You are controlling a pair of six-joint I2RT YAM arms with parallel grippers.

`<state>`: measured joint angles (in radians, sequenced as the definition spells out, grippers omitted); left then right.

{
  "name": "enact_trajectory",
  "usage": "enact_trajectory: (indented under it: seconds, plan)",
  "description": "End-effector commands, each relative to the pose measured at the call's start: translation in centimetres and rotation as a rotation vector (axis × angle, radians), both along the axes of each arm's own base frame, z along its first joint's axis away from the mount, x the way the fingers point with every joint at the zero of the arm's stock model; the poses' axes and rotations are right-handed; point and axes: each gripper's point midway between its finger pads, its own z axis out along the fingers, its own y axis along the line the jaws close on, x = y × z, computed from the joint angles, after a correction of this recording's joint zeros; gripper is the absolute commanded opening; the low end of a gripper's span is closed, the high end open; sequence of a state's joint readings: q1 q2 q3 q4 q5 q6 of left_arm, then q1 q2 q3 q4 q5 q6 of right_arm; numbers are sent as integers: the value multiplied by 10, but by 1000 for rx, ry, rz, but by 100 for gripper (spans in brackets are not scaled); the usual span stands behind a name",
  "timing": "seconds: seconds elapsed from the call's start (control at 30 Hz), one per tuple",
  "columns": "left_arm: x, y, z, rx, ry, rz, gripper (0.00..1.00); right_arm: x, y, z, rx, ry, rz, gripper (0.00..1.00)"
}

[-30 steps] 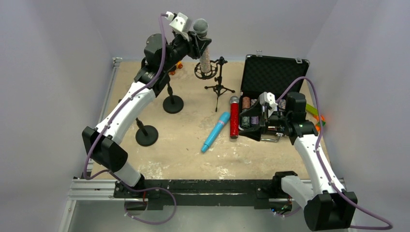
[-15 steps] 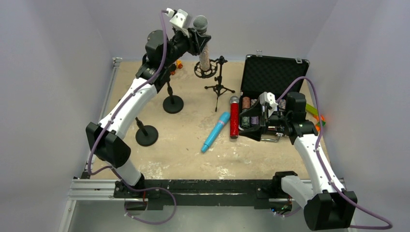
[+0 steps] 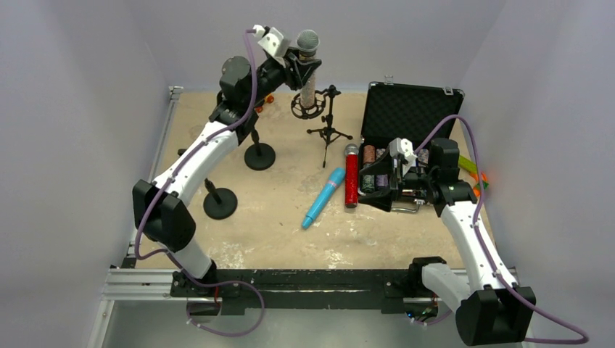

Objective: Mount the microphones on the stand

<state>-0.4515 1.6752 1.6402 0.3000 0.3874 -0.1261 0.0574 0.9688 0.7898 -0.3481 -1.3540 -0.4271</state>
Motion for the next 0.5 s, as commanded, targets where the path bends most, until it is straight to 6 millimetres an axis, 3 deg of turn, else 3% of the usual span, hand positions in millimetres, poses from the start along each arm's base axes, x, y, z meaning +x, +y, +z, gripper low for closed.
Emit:
enact_trajectory:
  seconds: [0.0, 0.23, 0.47]
  plan:
    - [-7, 1, -25, 64, -93, -33, 0, -1, 0, 10, 13, -31, 21, 90]
    - [-13, -5, -66, 80, -30, -84, 0, -1, 0, 10, 12, -30, 22, 90]
    - [-1, 1, -82, -28, 102, -20, 0, -1, 0, 10, 12, -32, 22, 90]
